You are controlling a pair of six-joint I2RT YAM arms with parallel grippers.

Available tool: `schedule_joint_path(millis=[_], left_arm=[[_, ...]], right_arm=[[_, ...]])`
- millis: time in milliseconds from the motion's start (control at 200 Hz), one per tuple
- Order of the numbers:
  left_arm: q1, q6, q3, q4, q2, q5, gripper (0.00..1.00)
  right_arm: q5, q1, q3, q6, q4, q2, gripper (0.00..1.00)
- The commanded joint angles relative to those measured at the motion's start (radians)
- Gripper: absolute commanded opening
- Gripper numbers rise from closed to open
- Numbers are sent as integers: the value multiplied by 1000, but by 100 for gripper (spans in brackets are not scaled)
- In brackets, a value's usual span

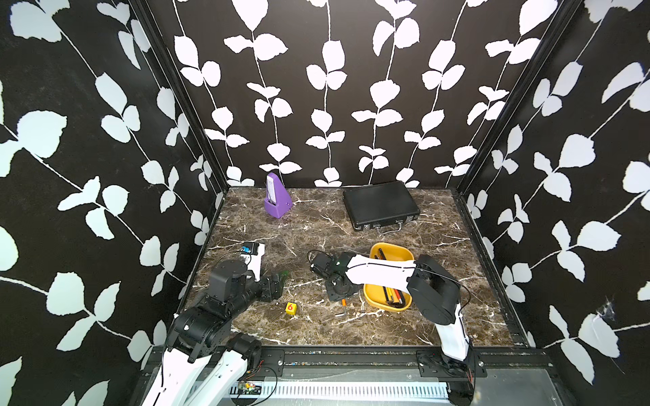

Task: Put the hex key on the desktop into the storage box
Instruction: Pick up the Allen key from the center of the board.

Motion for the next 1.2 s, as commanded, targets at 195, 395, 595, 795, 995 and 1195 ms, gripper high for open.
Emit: schedule_joint_path(millis=[195,395,595,795,995,1195], left_arm=[[-4,-3,-9,0,0,-9,76],[-5,-3,-9,0,3,-8,76],[-4,-4,-9,-1,2,-11,76],[-3,-4,-9,-1,4,-10,77],[-4,-2,-9,-2,4,-8,76],[-4,-4,-9,-2,4,-7,76]], right_arm=[[-39,-34,-45,36,71,51,9],[-20,-36,-40,37,78,24,0],[19,-30,8,7,27,-25,0],[62,-29,66,-22,-42,-105,0],[122,-37,86,-45,-109,-207,0],[128,-89,37,-77,-152,-319,0]])
